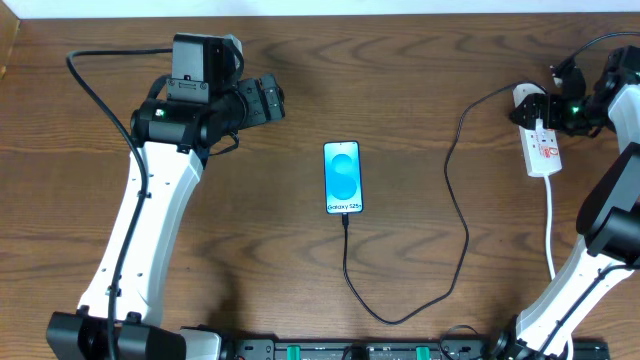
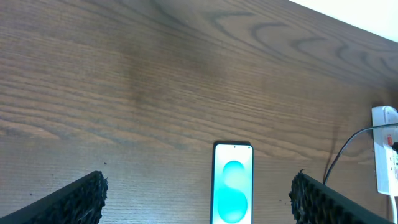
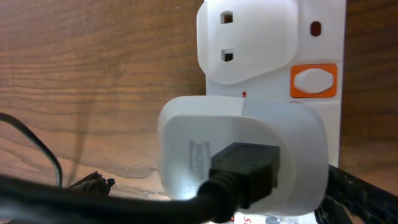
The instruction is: Plug charger to phone and switch on socket
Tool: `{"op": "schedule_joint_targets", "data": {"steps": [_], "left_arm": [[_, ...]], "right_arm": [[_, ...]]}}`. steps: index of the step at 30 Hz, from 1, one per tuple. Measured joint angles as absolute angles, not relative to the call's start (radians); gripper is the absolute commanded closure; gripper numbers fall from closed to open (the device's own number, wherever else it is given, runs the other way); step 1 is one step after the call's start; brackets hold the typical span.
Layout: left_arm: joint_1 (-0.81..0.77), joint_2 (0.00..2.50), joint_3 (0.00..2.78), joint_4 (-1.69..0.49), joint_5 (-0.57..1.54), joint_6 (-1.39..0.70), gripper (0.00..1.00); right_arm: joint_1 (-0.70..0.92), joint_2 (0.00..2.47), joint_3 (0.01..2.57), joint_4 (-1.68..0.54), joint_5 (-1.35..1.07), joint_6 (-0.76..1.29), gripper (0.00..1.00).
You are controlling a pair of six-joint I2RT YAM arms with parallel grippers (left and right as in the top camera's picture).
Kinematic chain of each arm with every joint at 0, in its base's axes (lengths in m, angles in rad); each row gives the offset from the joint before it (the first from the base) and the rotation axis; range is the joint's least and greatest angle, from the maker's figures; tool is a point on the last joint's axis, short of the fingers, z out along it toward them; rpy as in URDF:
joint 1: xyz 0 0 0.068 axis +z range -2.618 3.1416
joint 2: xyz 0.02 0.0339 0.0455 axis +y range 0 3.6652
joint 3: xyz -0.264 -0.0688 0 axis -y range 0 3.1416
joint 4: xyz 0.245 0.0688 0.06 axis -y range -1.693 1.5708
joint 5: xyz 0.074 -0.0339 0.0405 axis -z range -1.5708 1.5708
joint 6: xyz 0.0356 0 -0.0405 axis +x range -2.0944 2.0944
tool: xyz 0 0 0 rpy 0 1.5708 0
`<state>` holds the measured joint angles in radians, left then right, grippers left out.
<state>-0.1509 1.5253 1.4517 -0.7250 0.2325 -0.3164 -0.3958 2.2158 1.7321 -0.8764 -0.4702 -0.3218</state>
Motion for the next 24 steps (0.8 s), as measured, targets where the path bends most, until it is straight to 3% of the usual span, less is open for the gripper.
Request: {"op": "schedule_joint_targets", "data": {"steps": [24], "left_arm": [[-0.151, 1.525, 1.452, -0.725, 0.233, -0.316, 0.06]], "right_arm": [[-0.405, 2.218, 1.749, -0.931, -0.380, -0.308, 0.01]]}}
